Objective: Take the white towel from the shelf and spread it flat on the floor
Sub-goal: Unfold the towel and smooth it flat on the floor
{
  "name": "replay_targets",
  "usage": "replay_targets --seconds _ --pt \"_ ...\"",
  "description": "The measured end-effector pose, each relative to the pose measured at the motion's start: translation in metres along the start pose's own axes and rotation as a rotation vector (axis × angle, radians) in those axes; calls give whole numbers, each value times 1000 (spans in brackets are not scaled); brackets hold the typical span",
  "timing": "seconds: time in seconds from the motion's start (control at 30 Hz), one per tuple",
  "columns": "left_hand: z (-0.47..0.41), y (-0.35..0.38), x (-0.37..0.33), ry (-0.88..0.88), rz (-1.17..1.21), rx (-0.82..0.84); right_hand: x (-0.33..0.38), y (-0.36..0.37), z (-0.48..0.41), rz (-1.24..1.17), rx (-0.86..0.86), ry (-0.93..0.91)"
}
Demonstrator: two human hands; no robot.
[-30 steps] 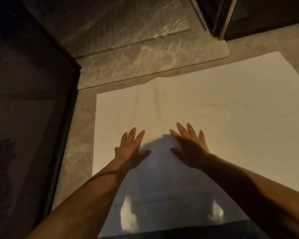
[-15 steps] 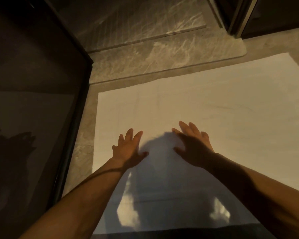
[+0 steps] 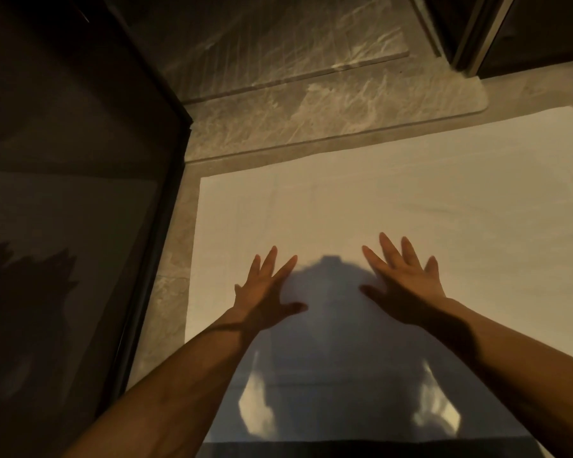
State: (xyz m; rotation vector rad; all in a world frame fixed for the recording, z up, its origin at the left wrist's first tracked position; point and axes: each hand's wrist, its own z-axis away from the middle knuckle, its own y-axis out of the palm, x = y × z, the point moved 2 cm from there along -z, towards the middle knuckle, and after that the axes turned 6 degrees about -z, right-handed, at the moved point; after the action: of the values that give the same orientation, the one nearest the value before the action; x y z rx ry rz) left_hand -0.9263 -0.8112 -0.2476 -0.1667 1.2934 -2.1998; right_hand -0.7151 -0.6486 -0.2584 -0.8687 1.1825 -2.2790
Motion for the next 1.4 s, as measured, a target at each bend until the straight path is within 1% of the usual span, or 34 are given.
replay_targets --seconds 0.83,1.4 --pt "-30 -25 41 34 -3 -37 27 1 -44 0 -68 -27" --pt "-29 -28 49 16 -11 -35 36 1 -49 14 -85 -32"
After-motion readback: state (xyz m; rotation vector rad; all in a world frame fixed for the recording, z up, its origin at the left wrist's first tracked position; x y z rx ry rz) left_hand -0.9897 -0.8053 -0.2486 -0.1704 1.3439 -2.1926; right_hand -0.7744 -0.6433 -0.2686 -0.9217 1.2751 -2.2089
